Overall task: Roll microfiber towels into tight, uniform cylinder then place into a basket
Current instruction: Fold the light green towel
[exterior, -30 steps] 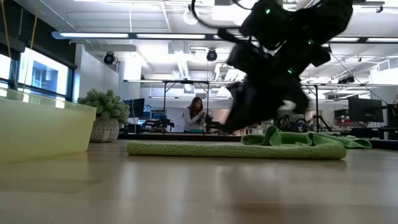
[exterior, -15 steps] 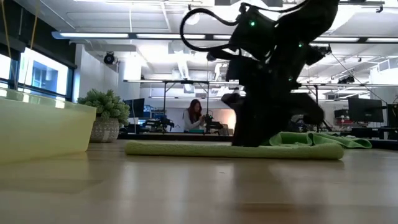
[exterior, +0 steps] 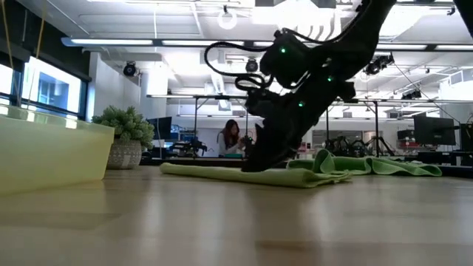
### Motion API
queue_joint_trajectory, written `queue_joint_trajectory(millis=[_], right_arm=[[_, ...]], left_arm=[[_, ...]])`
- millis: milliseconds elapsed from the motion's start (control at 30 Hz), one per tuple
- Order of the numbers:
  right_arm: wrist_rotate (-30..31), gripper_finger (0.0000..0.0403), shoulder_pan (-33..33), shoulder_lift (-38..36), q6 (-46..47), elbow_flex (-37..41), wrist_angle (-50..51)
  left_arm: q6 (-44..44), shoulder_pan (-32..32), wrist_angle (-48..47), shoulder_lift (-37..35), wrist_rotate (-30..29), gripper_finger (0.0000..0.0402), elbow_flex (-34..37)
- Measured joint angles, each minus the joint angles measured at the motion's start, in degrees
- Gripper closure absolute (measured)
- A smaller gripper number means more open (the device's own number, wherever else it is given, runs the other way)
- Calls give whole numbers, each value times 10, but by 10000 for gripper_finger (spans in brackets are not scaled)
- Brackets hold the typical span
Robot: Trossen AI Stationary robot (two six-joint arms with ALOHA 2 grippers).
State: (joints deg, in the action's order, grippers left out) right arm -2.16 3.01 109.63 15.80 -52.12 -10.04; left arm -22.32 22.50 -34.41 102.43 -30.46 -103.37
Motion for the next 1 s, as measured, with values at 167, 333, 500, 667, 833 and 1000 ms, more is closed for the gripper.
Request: queue_joint_trajectory(millis=[167, 333, 500, 667, 833, 1000], right_arm=[[-23, 289, 4, -53, -58, 2, 9], [-31, 289, -1, -124, -152, 1, 120], [-45, 289, -17, -181, -346, 5, 282], [-47, 289, -20, -160, -445, 33, 250], [-46, 289, -11, -112, -443, 43, 203], [-57, 289, -12, -77, -361, 40, 141]], left_arm=[[8, 0, 19, 0, -1, 314, 0], [129, -11, -5, 0, -35, 314, 0], [179, -24, 5, 0, -19, 314, 0], [181, -33, 19, 0, -15, 314, 0], [142, -40, 36, 0, -10, 314, 0], [90, -42, 42, 0, 0, 314, 0]])
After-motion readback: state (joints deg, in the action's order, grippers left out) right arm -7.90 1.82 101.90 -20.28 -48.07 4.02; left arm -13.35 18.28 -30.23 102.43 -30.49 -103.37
